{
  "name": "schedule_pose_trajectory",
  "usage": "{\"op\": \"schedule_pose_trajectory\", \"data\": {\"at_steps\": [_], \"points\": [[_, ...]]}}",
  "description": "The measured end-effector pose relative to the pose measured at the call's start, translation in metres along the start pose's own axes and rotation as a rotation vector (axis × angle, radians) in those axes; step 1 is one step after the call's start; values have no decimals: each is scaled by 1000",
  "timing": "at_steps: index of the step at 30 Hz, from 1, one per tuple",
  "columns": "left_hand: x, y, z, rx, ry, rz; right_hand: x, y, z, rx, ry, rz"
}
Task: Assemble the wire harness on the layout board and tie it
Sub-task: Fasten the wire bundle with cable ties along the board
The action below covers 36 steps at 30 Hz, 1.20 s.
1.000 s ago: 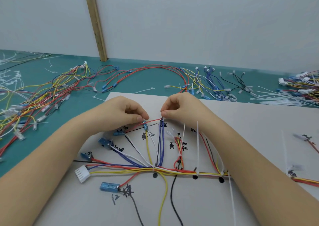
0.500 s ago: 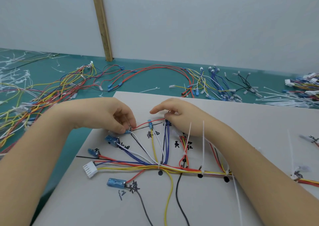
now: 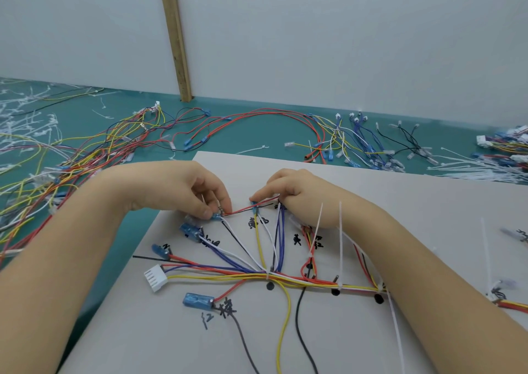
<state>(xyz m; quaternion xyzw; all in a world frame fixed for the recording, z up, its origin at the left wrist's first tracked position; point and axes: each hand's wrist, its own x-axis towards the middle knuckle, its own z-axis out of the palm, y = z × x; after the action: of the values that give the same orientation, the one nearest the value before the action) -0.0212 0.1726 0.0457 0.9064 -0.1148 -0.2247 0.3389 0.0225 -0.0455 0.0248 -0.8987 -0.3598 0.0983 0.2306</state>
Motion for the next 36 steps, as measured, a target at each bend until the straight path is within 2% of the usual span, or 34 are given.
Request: {"op": "schedule_pose_trajectory", "data": {"at_steps": [4, 10, 16, 18, 23, 26, 31, 34, 36], "points": [[-11, -2, -8, -54, -40, -53, -3, -2, -2, -4, -16, 6], [-22, -6, -15, 73, -109, -145, -12, 6, -21, 236, 228, 137], [-28, 2, -13, 3, -65, 12, -15, 8, -18, 199, 210, 149], [-30, 3, -14, -5, -52, 9, -15, 8, -19, 197, 209, 144], [-23, 1, -2, 91, 158, -181, -16, 7, -20, 128, 186, 145], [-29, -2, 6, 99, 247, -233, -16, 7, -19, 87, 179, 147], [-49, -10, 26, 62, 339, -226, -14, 7, -17, 14, 182, 142], [-55, -10, 36, -62, 439, -168, -14, 7, -16, 9, 187, 146], [-57, -9, 41, -63, 485, -133, -14, 7, -16, 17, 188, 147]]}}
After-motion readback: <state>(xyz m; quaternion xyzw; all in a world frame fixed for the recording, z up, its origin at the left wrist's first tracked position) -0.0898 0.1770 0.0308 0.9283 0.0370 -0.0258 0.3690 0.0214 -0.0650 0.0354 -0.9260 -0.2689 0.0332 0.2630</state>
